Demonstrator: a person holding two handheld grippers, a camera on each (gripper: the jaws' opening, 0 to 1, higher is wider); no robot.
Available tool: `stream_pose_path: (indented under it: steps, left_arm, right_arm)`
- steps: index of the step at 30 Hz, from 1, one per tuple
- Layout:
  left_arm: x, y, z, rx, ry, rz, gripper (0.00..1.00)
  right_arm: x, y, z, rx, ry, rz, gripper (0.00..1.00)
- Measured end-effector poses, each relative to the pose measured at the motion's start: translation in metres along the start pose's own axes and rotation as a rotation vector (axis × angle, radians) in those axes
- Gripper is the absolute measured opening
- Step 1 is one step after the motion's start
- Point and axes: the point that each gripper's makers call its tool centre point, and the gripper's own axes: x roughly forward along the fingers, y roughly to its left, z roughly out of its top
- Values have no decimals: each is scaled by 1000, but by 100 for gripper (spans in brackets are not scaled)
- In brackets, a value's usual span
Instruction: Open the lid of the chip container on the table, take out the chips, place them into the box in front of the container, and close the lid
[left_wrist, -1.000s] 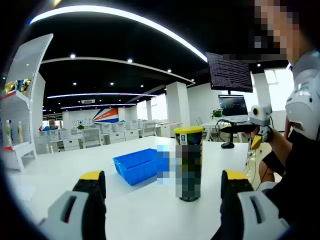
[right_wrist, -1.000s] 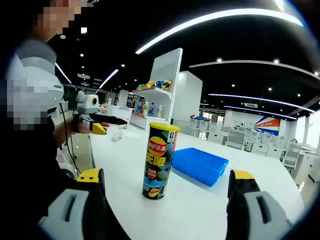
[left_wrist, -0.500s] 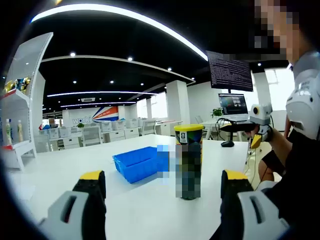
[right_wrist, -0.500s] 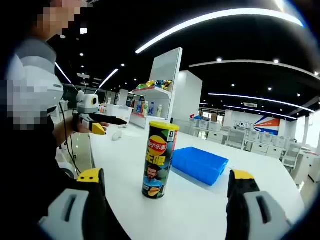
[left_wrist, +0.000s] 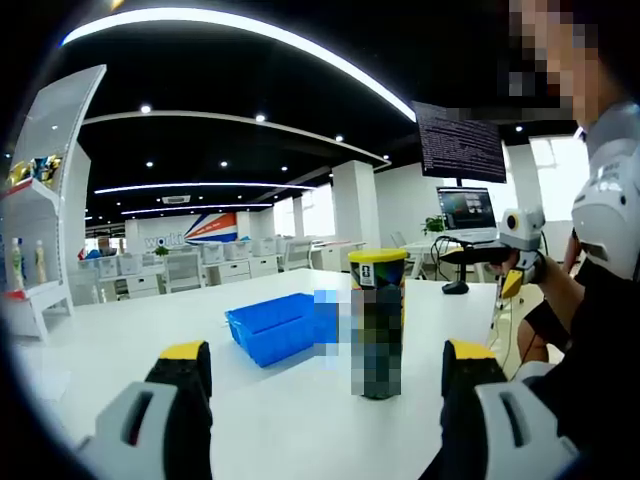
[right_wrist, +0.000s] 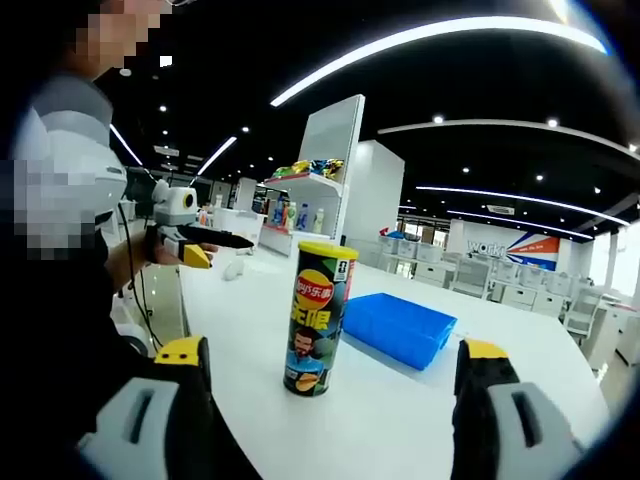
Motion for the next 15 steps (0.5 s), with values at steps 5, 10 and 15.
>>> stream_pose_path:
  steps: [5,10,15]
  left_arm:
    - [0,0,0,0,0,-1,95]
    - [0,0,0,-1,0,1,95]
    - [0,1,1,-7,-9,2,95]
  right_arm:
    - [0,0,-1,0,1,0,96]
    - [0,0,-1,0,1,0,96]
    - [1,0,0,-1,-1,2,96]
